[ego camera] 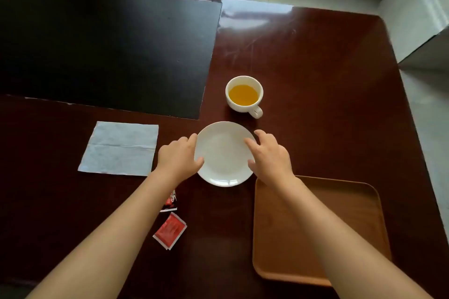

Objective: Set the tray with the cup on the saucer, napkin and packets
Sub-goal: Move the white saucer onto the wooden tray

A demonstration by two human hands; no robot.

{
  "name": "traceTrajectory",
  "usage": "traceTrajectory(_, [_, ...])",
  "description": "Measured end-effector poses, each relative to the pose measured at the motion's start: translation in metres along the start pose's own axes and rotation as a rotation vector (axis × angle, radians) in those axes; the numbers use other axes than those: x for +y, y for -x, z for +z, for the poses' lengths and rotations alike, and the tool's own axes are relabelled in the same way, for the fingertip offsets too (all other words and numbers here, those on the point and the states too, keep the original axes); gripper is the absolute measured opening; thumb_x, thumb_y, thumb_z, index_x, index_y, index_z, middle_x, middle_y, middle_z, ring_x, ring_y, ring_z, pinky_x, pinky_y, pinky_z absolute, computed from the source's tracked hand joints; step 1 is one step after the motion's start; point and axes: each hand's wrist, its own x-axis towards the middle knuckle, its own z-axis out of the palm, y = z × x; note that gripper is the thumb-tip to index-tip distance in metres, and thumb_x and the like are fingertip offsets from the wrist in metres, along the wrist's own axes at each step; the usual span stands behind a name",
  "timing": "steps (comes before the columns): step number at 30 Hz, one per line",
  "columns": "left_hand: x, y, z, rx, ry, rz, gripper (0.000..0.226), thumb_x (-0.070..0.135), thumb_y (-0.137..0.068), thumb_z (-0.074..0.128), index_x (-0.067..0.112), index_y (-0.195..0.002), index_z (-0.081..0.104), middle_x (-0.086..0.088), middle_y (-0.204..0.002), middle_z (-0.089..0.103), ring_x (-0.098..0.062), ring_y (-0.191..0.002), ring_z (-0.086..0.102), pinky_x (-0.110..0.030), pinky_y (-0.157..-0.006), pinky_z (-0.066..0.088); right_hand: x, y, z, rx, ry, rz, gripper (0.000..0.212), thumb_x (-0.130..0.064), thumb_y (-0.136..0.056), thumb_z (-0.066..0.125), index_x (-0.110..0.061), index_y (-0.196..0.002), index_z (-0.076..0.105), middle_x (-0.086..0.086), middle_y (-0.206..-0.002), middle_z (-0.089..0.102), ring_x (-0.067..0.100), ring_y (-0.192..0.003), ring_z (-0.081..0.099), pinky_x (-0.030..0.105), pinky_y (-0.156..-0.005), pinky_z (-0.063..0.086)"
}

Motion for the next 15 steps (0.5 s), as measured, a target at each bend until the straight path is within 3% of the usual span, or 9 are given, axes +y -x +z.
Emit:
traceTrajectory(4, [-0.001, -0.001, 0.01, -0.061, -0.003, -0.053, 0.062, 0.042, -0.083, 0.056, 0.016, -0.135, 0.034, -0.004, -0.106, 0.061, -0.019, -0.082, 0.061, -0.029, -0.059, 0.054, 0.004, -0.005, 0.012, -0.043, -0.023, 0.016, 0.064, -0.012, -0.077, 0.064, -0.021, -0.134, 0.037, 0.014, -0.143, 0.036, 0.028, -0.113, 0.046, 0.033, -0.068, 0.051])
traceTrajectory(8, [-0.002, -0.003, 0.02, -0.056, 0.056, -0.088, 0.063, 0.034, -0.082, 0.06, 0.014, -0.135, 0.035, -0.006, -0.111, 0.056, -0.018, -0.089, 0.056, -0.025, -0.057, 0.047, 0.007, -0.014, 0.017, -0.12, -0.113, 0.075, 0.06, -0.01, -0.079, 0.062, -0.019, -0.133, 0.037, 0.015, -0.144, 0.032, 0.031, -0.12, 0.041, 0.038, -0.075, 0.051])
traceTrajectory(12, [-0.001, -0.005, 0.026, -0.07, 0.351, -0.186, 0.051, 0.018, -0.08, 0.063, 0.018, -0.127, 0.042, -0.007, -0.109, 0.051, -0.02, -0.085, 0.056, -0.033, -0.063, 0.054, 0.007, -0.016, 0.021, -0.161, -0.229, 0.099, 0.038, -0.003, -0.08, 0.055, -0.009, -0.117, 0.049, 0.013, -0.126, 0.043, 0.031, -0.108, 0.045, 0.039, -0.069, 0.049])
traceTrajectory(15, [0.0, -0.008, 0.031, -0.056, 0.634, -0.235, 0.052, 0.003, -0.078, 0.06, 0.017, -0.126, 0.046, -0.005, -0.108, 0.056, -0.022, -0.094, 0.056, -0.033, -0.072, 0.05, 0.005, -0.018, 0.024, -0.138, -0.358, 0.132, 0.04, 0.004, -0.078, 0.053, -0.007, -0.117, 0.05, 0.013, -0.125, 0.043, 0.031, -0.11, 0.045, 0.038, -0.077, 0.05])
